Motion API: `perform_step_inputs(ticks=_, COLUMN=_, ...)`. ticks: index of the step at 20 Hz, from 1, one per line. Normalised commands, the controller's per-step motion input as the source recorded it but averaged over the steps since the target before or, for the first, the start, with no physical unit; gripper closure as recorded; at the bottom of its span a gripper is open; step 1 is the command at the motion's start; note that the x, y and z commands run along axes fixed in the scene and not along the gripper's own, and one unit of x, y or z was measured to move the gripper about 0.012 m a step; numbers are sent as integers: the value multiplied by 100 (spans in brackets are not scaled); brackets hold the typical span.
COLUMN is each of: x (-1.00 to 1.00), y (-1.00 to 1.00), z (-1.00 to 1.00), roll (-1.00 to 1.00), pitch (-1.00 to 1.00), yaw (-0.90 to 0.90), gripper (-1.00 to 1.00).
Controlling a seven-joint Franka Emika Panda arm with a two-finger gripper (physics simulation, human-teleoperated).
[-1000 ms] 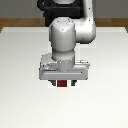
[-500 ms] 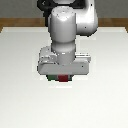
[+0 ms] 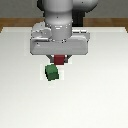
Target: Place the red cube on top of the green cube.
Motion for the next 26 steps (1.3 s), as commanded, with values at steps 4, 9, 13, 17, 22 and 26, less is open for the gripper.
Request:
perform_step_inputs(ticks=4, x=-25, y=-50, z=0, roll=0, pitch=0, yaw=0, gripper=100)
perform_step_inputs(ticks=9, x=-60, y=0, z=0, roll=0, pitch=0, yaw=0, gripper=100)
perform_step_inputs(ticks=13, x=-25, y=0, z=0, roll=0, pitch=0, yaw=0, gripper=100)
perform_step_inputs(ticks=17, x=-25, y=0, z=0, roll=0, pitch=0, yaw=0, gripper=100)
perform_step_inputs(ticks=22, x=20, y=0, z=0, roll=0, pitch=0, yaw=0, gripper=100)
perform_step_inputs(ticks=26, x=0, y=0, z=-50, roll=0, pitch=0, yaw=0, gripper=100)
